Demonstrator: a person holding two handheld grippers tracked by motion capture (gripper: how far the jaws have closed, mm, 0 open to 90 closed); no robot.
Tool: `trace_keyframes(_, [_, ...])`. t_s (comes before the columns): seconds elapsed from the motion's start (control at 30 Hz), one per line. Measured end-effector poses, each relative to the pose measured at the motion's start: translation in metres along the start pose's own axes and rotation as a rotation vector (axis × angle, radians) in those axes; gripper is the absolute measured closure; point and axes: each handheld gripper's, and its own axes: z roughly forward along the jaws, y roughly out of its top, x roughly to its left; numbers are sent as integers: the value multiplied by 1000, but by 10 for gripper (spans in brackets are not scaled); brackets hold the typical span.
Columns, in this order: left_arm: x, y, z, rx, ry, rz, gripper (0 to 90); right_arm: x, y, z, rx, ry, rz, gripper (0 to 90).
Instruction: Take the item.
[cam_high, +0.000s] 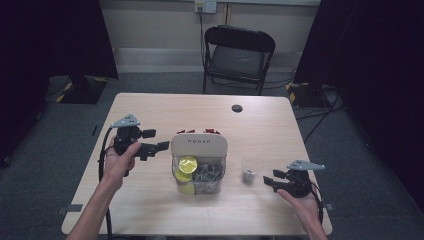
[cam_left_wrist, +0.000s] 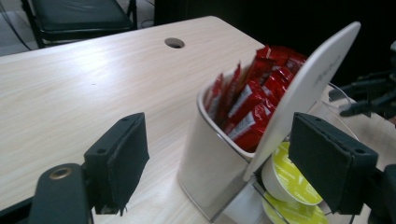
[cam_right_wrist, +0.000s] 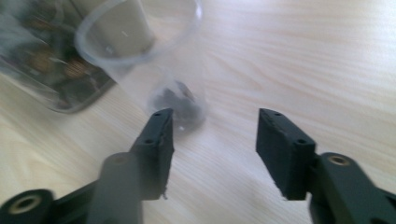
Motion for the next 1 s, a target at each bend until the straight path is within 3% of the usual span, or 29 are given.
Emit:
trace_keyframes(0.2, [13,1,7,-23,46,-49,189,-9,-7,8,39,-49,17,317])
trace_keyframes(0.3, [15,0,18,-16,40,-73,184,-11,-9,13,72,-67,13,249])
trace_keyframes(0.53, [15,2,33,-7,30,-76,184,-12,-15,24,134,-139,-1,162])
trace_keyframes(0.73, [15,3,43,-5,20,-87,184,-14,-21,26,102,-185,0,153])
trace_keyframes(0.87, [16,4,44,-5,11,-80,184,-13,-24,29,80,-222,-32,131])
trace_keyframes(1.0, [14,4,42,-3,-6,-80,184,-11,-26,29,63,-235,-19,127])
